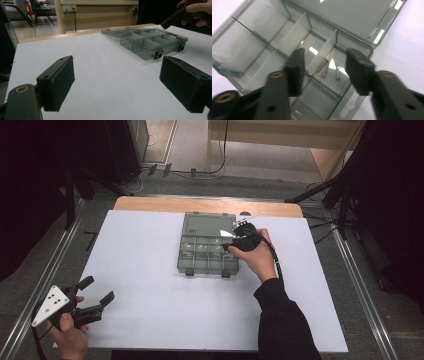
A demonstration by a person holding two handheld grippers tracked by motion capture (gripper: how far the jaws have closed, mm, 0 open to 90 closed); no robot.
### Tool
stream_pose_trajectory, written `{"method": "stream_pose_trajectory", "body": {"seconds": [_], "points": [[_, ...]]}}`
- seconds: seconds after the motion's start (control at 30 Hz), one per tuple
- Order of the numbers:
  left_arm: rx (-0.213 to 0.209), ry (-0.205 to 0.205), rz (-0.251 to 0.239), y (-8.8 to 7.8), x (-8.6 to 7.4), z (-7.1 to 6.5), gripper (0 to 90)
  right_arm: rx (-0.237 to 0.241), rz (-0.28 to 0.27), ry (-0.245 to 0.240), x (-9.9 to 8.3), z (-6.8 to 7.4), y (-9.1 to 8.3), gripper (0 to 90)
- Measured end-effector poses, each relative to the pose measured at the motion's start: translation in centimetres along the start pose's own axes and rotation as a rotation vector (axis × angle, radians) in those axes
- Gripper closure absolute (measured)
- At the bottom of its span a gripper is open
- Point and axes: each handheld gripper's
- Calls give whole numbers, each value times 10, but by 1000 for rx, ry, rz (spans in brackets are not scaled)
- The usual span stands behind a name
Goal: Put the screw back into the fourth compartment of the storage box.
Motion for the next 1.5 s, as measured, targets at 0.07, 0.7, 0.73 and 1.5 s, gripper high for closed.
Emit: {"method": "stream_pose_trajectory", "body": {"seconds": [0.07,0.7,0.73,1.5], "points": [[-1,1,1,0,0,0,128,16,-15,18,-3,0,-4,386],[-8,5,7,1,0,-1,127,40,-176,0,-63,-6,-43,151],[-7,8,9,1,0,-1,127,40,-186,-4,-67,-7,-45,151],[-8,15,24,2,0,-2,127,38,-311,-16,-150,-18,-77,147]]}}
Point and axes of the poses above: each handheld gripper's, and its own axes: y roughly forward along the jaws, x roughly out of its top, z roughly to its left, and after that the axes turned 6 degrees about y, right-handed
